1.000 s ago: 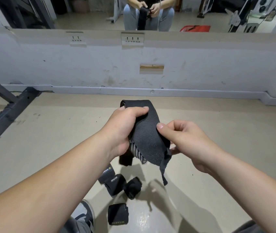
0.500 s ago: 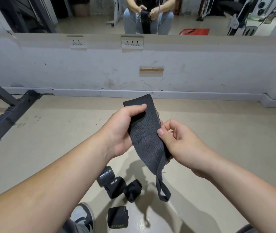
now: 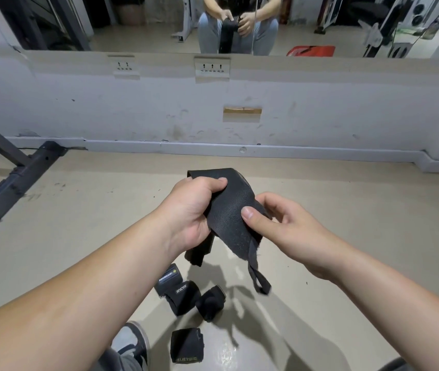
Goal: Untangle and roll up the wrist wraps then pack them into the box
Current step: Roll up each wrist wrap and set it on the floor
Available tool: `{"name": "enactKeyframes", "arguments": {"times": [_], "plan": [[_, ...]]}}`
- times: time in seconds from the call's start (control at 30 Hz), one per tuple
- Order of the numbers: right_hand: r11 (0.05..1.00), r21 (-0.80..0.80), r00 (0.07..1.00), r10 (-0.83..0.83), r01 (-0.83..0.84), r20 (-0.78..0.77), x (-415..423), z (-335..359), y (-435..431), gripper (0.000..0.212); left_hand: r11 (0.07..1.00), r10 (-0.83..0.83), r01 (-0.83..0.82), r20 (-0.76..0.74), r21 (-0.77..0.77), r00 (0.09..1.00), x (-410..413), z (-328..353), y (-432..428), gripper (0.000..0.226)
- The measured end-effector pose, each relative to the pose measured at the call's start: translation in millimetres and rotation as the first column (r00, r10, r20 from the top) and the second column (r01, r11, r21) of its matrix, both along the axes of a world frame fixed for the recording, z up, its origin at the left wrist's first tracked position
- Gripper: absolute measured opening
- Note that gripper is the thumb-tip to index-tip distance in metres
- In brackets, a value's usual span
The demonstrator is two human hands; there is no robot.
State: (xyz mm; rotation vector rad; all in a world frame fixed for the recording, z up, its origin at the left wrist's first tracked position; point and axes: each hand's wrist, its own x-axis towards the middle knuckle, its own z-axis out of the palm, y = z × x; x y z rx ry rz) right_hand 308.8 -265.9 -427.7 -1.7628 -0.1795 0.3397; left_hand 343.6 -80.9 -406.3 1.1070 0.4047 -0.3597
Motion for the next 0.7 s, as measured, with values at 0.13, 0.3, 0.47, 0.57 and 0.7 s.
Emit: {"name": "enactKeyframes", "arguments": {"times": [0.13, 0.3, 0.47, 0.57, 0.7], "plan": [[0.997, 0.012, 0.997, 0.071, -0.071, -0.026, -3, 7, 4, 0.022, 0.996, 0.026, -0.025, -0.004, 0.082, 1.000, 3, -5, 1, 0.036], [0.972, 0.233, 0.968, 0.036, 0.024, -0.250, -6, 17, 14, 0.054, 0.996, -0.020, 0.024, -0.052, 0.086, 0.998, 2, -15, -1, 0.049], [0.981, 0.190, 0.978, 0.011, 0.029, -0.209, -4, 11, 12, 0.026, 0.992, -0.080, 0.084, -0.050, 0.098, 0.996, -4, -13, -9, 0.039], [0.982, 0.186, 0.991, -0.019, 0.044, -0.135, -2, 11, 8, 0.026, 0.966, -0.201, 0.211, -0.076, 0.151, 0.977, -5, -5, -7, 0.027], [0.953, 0.280, 0.990, -0.082, 0.112, -0.117, 2, 19, -2, 0.029, 0.707, -0.308, 0.177, 0.072, 0.684, 0.949, 2, -11, 6, 0.048]]}}
